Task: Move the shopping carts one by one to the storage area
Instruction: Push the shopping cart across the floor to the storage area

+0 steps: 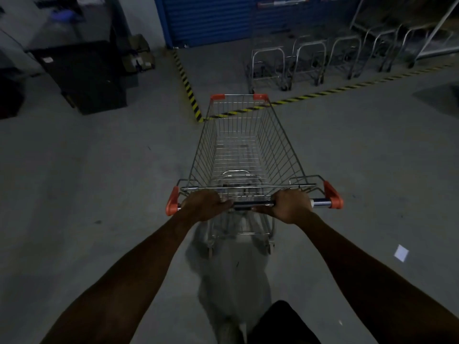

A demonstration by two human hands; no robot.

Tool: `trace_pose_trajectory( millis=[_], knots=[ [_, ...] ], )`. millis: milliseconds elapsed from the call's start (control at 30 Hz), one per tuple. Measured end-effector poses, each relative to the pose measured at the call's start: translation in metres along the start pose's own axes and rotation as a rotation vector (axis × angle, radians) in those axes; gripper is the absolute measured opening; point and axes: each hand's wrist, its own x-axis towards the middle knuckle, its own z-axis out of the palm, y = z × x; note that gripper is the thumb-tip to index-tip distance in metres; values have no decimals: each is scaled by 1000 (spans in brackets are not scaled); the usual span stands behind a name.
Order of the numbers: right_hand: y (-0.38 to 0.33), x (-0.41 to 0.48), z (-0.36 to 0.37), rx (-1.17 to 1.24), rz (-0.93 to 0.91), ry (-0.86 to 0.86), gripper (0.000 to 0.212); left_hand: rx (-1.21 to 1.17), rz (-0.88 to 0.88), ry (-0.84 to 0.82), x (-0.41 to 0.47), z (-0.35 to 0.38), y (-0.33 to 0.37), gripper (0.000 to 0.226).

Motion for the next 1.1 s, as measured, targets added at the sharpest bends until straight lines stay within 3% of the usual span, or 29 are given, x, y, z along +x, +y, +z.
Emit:
trace_pose_trajectory(
  millis=[133, 267, 600, 833, 1100],
  knots=[
    [24, 75, -14, -17, -3, 22, 100, 32, -23, 18, 79, -12, -33, 69],
    [57, 160, -26, -35, -16, 42, 84, 40, -21, 40, 164, -29, -58, 60],
    [135, 368, -72, -63, -35, -39, 80, -3, -46, 8, 363, -89, -102, 52],
    [178, 494, -106, -95, -75, -64, 81, 42, -134, -15, 492, -123, -132, 59],
    [223, 647, -133, -93, -102, -31, 87, 11, -92, 22, 638, -163, -185, 67]
  ],
)
